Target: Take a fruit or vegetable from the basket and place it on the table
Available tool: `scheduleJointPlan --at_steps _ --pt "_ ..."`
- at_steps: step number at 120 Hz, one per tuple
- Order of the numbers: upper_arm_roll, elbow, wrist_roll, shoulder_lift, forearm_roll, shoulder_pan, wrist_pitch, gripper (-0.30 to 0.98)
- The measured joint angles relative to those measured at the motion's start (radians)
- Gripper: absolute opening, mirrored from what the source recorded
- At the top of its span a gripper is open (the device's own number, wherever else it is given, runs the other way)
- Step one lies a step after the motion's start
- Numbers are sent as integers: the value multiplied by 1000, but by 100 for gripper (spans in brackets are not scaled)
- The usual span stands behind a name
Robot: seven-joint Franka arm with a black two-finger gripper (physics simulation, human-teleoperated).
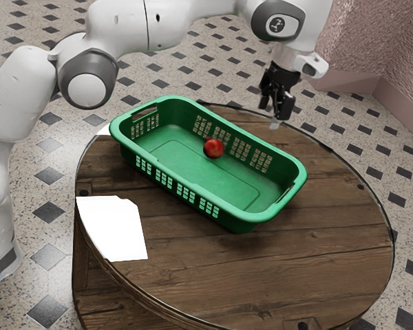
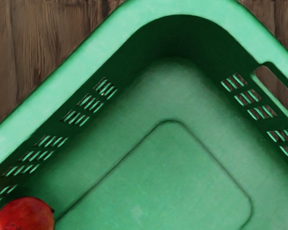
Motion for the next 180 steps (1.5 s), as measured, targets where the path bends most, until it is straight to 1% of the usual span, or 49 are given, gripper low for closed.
scheduleJointPlan --at_steps 17,28,34,45,58,62,67,71,78,86,104,112,124,138,144,160,171,180 --pt "0 -2 2 -3 -2 0 18 69" --pt "-5 -4 3 -24 -51 17 25 69" --pt "-8 -27 4 -10 -29 2 29 69" --pt "-14 -130 36 10 27 -20 63 69" --pt "-13 -247 80 3 58 -31 131 69" --pt "-10 -322 91 -36 63 -30 154 69" --pt "-9 -449 104 -121 67 -30 189 69" --pt "-8 -517 113 -166 70 -30 212 69" --pt "-8 -601 127 -215 73 -28 244 69" --pt "-8 -636 116 -236 72 -27 275 69" --pt "23 -647 25 -240 22 -20 340 69" --pt "28 -645 -39 -240 -17 -21 359 69" --pt "71 -645 -152 -240 -92 -23 378 69" --pt "99 -647 -274 -245 -133 -20 368 69" --pt "100 -648 -319 -249 -129 -20 352 69" --pt "97 -671 -419 -255 -94 -26 284 69" --pt "99 -747 -475 -320 -81 -25 241 69" --pt "101 -779 -515 -362 -65 -24 203 69"
